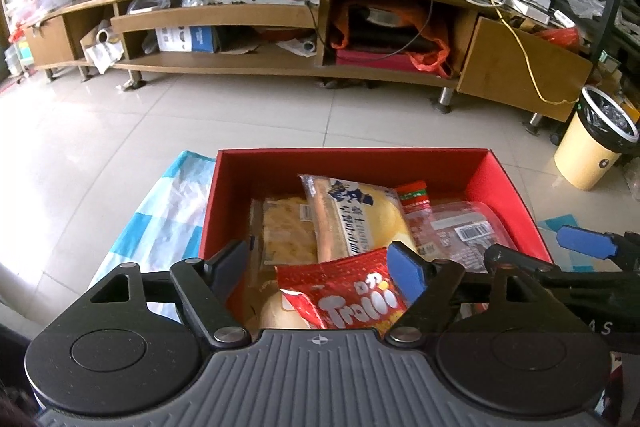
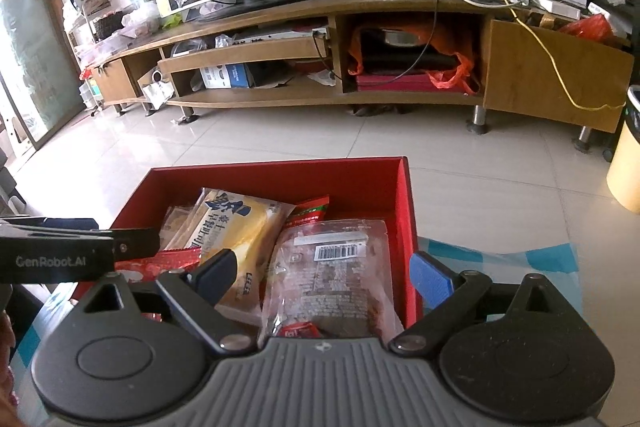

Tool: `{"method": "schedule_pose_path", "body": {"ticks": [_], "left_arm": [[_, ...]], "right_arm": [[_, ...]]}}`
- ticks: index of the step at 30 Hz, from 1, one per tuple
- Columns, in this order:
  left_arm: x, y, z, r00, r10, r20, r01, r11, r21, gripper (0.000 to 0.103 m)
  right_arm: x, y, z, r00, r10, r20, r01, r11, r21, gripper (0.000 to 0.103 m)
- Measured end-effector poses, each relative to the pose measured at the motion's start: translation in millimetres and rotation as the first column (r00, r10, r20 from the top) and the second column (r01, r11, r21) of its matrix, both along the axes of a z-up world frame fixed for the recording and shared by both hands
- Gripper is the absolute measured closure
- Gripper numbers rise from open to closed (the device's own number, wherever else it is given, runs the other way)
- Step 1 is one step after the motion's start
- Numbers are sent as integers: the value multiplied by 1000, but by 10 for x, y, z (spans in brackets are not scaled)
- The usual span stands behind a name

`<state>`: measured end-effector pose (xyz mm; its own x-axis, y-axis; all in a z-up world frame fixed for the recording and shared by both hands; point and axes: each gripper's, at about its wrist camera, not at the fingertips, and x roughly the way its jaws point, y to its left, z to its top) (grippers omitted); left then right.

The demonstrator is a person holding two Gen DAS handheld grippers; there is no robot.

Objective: Organize snacks
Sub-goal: 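Open the left tool to release the Trolli bag while the right tool releases the meat pack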

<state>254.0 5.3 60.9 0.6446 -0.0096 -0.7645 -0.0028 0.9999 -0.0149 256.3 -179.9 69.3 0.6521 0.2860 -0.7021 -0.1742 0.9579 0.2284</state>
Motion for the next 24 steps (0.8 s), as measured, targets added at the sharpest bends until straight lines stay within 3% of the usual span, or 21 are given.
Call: {"method": "schedule_pose_path", "body": {"ticks": [24], "left_arm": [[-434,-228,90,997,-72,18,72,997,-20,18]], "right_arm": [[-414,-247,50,1000,2,-15,-2,999,-41,10]]}}
